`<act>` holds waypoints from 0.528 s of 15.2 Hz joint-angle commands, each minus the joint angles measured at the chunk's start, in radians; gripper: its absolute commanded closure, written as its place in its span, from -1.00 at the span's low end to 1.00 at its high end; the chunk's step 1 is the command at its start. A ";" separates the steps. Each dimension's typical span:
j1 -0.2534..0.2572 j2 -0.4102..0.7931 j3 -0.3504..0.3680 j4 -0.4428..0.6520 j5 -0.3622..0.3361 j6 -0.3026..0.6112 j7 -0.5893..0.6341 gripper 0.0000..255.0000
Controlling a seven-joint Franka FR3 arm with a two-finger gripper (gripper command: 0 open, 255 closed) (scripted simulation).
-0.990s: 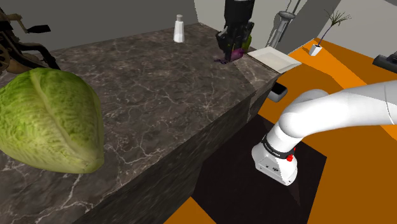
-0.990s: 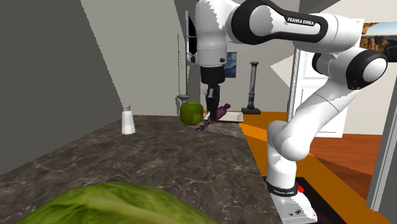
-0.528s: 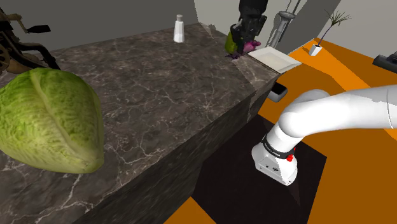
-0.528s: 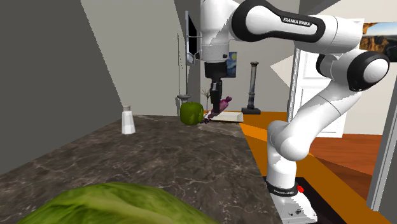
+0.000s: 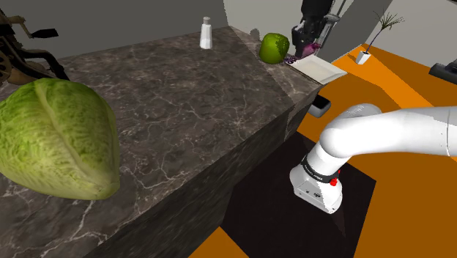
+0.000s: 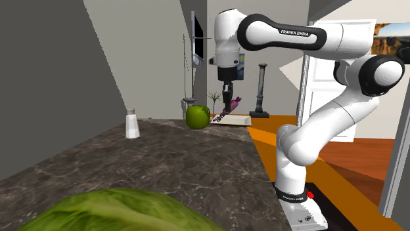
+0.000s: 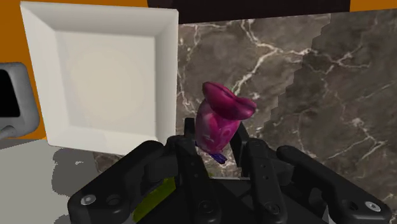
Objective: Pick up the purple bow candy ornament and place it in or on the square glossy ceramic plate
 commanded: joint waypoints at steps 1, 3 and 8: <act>-0.011 -0.016 -0.045 -0.001 -0.037 -0.008 -0.049 1.00; -0.024 -0.022 -0.093 -0.006 -0.076 -0.002 -0.097 1.00; -0.055 -0.017 -0.212 0.002 -0.170 0.022 -0.215 1.00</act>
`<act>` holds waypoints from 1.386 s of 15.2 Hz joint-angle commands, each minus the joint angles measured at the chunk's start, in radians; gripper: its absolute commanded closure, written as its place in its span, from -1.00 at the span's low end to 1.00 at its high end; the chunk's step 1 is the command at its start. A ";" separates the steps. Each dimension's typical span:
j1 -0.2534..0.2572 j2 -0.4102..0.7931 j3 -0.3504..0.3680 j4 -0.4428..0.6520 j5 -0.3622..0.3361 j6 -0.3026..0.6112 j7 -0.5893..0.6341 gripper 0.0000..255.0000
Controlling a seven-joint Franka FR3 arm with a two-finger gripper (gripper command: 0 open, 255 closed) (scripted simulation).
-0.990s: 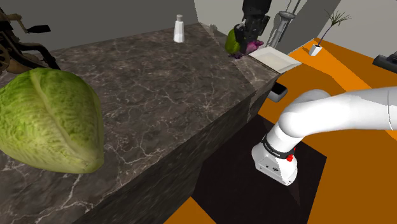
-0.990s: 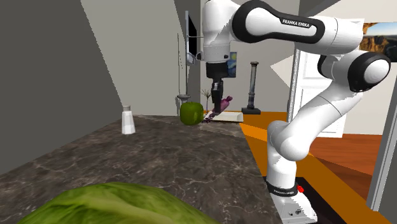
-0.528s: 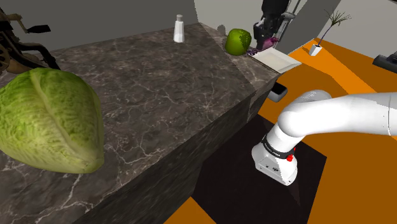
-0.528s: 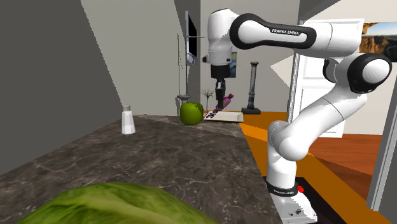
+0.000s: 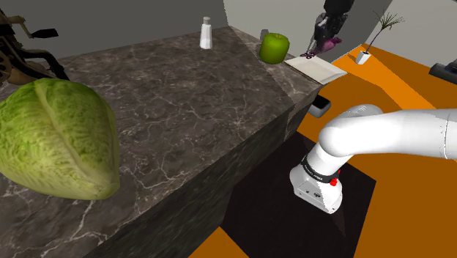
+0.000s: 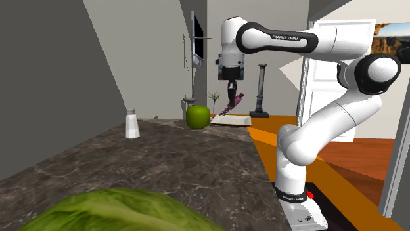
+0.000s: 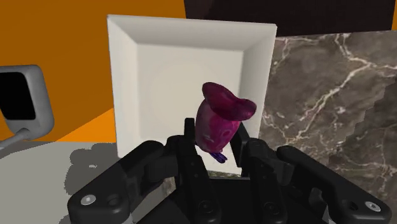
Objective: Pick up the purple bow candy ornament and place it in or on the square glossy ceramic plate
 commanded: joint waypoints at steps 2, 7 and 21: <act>-0.018 0.013 -0.076 0.015 -0.058 0.018 -0.075 1.00; -0.020 -0.013 -0.085 -0.067 -0.067 0.073 -0.062 1.00; -0.026 -0.051 -0.105 -0.208 -0.086 0.175 -0.040 1.00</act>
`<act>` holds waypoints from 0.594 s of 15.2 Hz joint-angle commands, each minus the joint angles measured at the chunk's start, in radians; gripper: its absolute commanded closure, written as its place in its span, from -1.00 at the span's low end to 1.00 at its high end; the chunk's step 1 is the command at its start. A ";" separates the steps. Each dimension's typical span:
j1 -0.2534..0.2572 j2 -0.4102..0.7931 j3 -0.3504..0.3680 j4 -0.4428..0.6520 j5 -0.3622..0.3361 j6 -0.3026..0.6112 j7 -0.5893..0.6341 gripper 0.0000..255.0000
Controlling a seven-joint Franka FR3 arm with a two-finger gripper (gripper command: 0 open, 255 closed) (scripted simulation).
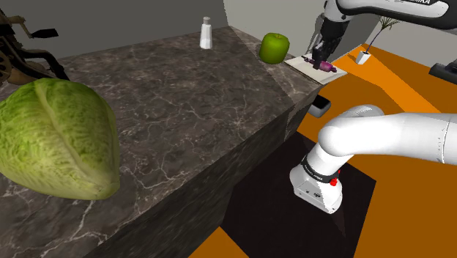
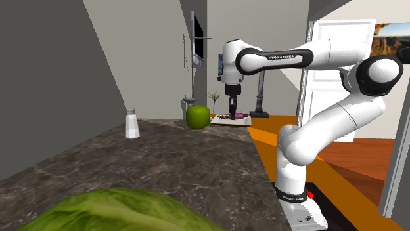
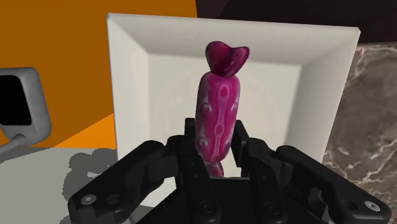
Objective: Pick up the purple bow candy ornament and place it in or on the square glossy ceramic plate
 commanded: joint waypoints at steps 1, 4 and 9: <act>0.000 0.000 0.000 -0.001 0.000 0.001 0.000 1.00; 0.000 0.000 0.000 -0.001 0.000 0.001 0.000 -1.00; 0.004 0.008 0.010 0.036 0.009 -0.028 -0.002 -1.00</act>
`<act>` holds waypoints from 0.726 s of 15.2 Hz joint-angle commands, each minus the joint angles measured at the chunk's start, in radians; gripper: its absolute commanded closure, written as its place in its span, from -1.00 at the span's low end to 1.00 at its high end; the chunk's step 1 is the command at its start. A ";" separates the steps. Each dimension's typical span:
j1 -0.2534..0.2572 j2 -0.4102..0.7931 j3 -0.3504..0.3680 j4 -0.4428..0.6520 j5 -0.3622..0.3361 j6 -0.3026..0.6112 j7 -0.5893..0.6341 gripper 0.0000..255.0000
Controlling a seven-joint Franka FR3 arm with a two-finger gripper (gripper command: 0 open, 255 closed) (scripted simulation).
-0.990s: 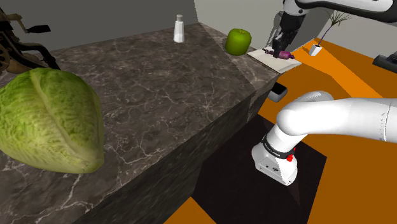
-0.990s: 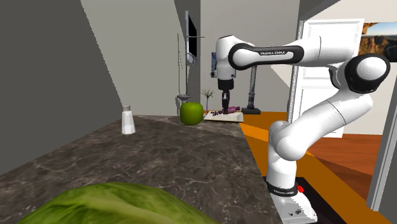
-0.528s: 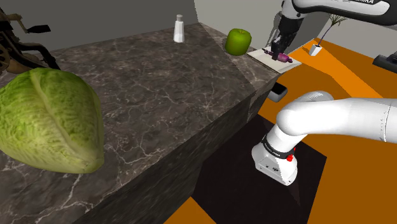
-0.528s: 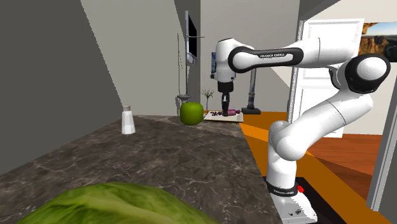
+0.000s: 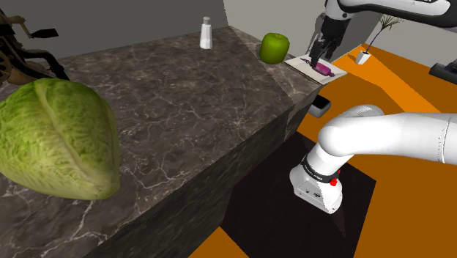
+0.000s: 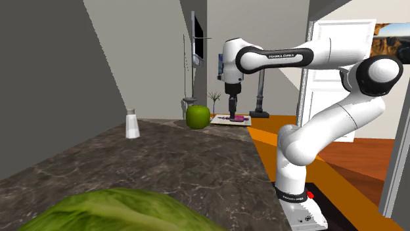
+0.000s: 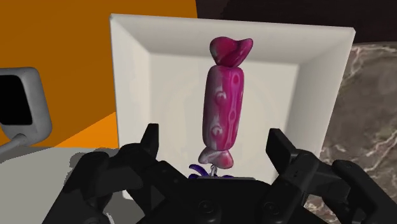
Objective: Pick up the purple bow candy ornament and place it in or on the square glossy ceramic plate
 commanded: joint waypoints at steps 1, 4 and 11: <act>0.006 0.014 0.016 0.058 0.014 -0.045 -0.002 -1.00; 0.010 0.034 0.033 0.126 0.029 -0.095 -0.005 -1.00; 0.010 0.034 0.033 0.126 0.029 -0.095 -0.005 -1.00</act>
